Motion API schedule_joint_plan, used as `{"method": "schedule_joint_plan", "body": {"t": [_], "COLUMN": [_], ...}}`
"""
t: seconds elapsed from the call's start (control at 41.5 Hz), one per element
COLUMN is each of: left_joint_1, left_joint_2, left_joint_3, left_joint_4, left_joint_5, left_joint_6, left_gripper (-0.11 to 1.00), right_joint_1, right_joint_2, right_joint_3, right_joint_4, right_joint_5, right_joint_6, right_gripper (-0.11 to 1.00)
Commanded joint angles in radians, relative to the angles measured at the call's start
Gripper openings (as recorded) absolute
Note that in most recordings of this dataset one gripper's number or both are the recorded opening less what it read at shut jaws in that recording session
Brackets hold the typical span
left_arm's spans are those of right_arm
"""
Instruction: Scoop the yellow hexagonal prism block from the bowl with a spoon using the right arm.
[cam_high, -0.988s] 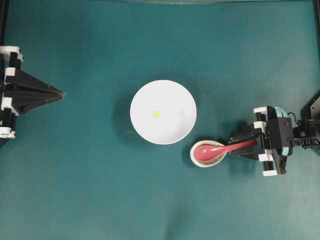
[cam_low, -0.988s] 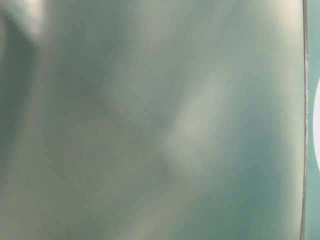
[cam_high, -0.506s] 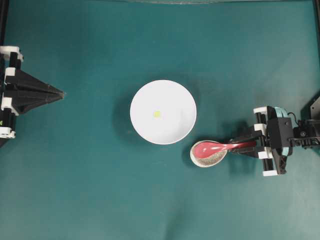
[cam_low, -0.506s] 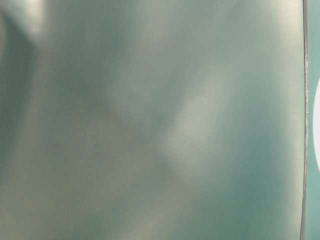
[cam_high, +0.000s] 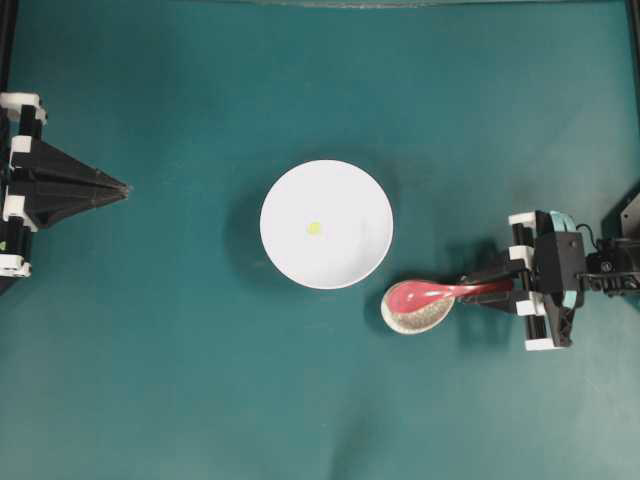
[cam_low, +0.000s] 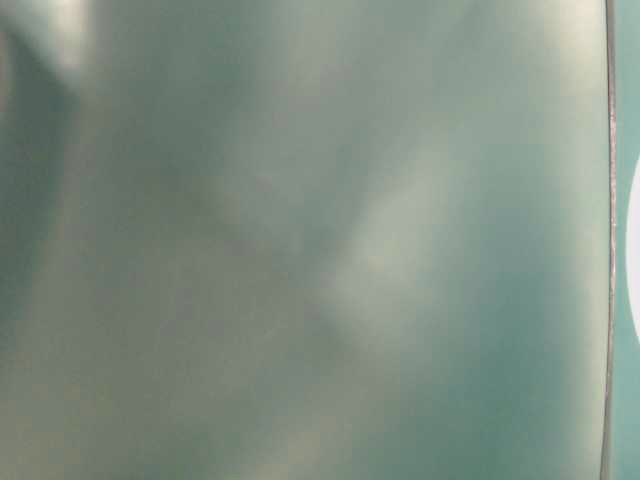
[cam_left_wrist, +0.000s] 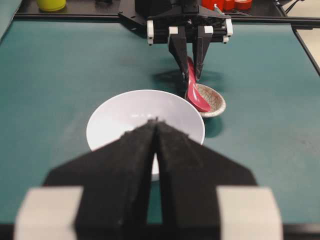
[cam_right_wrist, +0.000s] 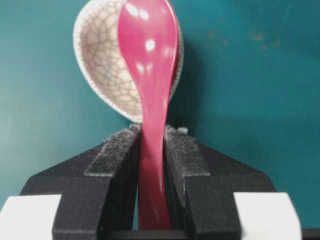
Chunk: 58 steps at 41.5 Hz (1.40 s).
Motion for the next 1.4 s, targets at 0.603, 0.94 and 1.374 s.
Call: {"method": "schedule_joint_plan", "body": {"t": [0.603,0.94,1.374], "left_joint_1": [0.002,0.002,0.002], "left_joint_2": [0.009,0.011,0.011], "left_joint_3": [-0.017,-0.017,-0.015], "left_joint_4": [0.002,0.002,0.002], "left_joint_5": [-0.005,-0.003,-0.005], "left_joint_6": [-0.003,-0.005,-0.005], "left_gripper": [0.01,0.01,0.01], "right_joint_1": [-0.002,-0.002,-0.002], "right_joint_2": [-0.008,-0.008,-0.008], "right_joint_3": [-0.025,-0.023,-0.021], "right_joint_4": [0.005,-0.028,-0.032], "right_joint_5": [0.028,0.006,-0.008], "right_joint_6": [-0.003,-0.011,-0.011], "right_gripper": [0.45,0.45,0.45]}}
